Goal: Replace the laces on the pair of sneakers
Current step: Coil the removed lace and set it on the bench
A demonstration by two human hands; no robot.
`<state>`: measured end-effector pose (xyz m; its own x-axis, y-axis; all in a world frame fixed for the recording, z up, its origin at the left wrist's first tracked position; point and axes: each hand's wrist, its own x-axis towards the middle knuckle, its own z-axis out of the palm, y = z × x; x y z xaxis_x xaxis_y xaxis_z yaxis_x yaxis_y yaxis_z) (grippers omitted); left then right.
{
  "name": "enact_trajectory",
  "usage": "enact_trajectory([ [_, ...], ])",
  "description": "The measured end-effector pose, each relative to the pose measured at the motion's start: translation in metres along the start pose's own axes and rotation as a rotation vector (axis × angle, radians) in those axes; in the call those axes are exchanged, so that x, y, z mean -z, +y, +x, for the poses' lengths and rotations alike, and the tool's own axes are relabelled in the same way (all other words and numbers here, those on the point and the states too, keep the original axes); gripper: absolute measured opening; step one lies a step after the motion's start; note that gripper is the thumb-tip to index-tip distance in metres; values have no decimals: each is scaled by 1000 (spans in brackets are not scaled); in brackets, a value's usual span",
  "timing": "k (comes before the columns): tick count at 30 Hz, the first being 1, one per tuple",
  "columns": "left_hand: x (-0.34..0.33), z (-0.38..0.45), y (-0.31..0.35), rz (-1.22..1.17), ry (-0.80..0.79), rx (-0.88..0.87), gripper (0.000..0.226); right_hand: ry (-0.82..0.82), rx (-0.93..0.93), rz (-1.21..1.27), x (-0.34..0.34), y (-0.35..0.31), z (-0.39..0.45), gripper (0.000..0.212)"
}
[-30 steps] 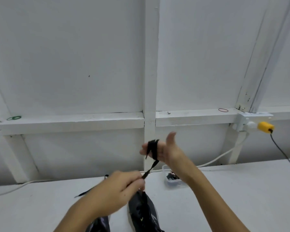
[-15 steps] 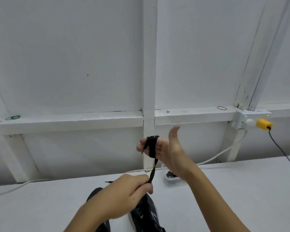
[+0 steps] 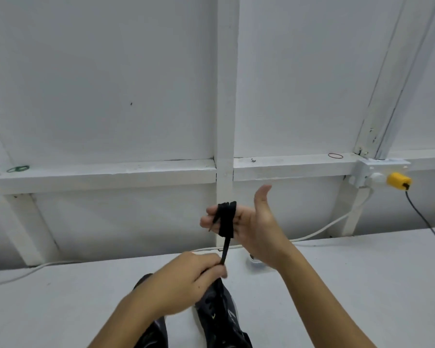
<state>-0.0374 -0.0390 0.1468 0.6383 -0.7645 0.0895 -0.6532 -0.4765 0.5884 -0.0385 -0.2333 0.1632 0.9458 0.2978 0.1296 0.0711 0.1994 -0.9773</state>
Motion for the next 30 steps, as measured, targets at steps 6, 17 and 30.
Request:
enact_trajectory([
  [6, 61, 5, -1, 99, 138, -25, 18, -231, -240, -146, -10, 34, -10, 123],
  [17, 0, -5, -7, 16, -6, -12, 30, 31, -69, -191, 6, 17, -2, 135],
  [30, -12, 5, -21, -79, 58, 79, 23, -132, 15, 311, 3, 15, -13, 121],
])
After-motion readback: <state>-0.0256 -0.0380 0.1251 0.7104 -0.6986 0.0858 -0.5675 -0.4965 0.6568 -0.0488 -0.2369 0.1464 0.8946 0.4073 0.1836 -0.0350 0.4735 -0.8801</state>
